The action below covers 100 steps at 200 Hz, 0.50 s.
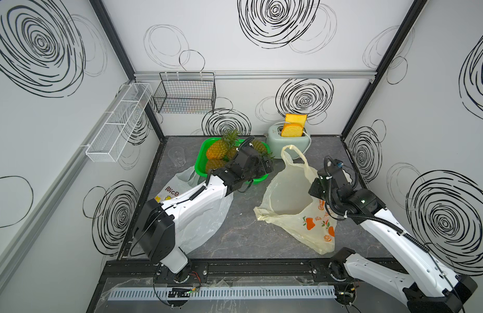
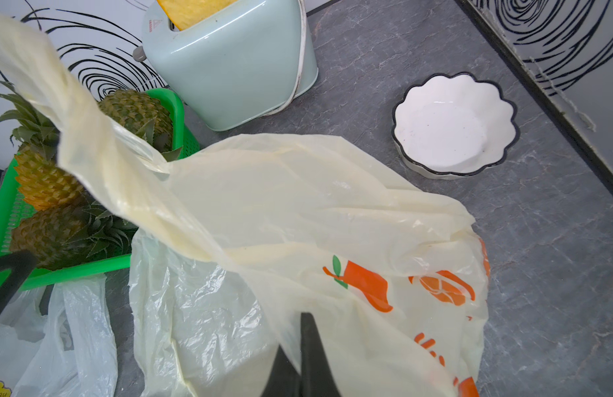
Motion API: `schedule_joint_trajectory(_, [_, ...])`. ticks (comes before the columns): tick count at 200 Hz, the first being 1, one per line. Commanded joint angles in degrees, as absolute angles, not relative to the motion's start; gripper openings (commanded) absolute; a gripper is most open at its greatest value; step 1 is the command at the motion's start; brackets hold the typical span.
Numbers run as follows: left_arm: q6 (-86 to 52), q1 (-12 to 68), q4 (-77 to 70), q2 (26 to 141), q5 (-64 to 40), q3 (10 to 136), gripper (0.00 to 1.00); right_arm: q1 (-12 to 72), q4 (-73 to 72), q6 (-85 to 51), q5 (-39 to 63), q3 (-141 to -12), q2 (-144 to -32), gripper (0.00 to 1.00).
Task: Place the pineapple into a plastic bag & tie a knot
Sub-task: Pick up the pineapple from the basket.
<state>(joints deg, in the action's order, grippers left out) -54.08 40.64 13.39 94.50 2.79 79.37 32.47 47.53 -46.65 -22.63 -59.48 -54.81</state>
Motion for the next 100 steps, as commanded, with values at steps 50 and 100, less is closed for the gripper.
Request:
schedule_joint_trajectory(50, [-58.82, 40.25, 31.48, 108.55, 10.21, 98.7, 0.97, 31.37, 46.98, -45.8, -21.4, -60.49, -55.1, 0.0])
schedule_joint_trajectory(100, [-57.76, 39.11, 35.91, 118.45, 10.76, 108.76, 0.97, 30.68, 46.68, -45.03, -20.4, -60.68, -55.3, 0.0])
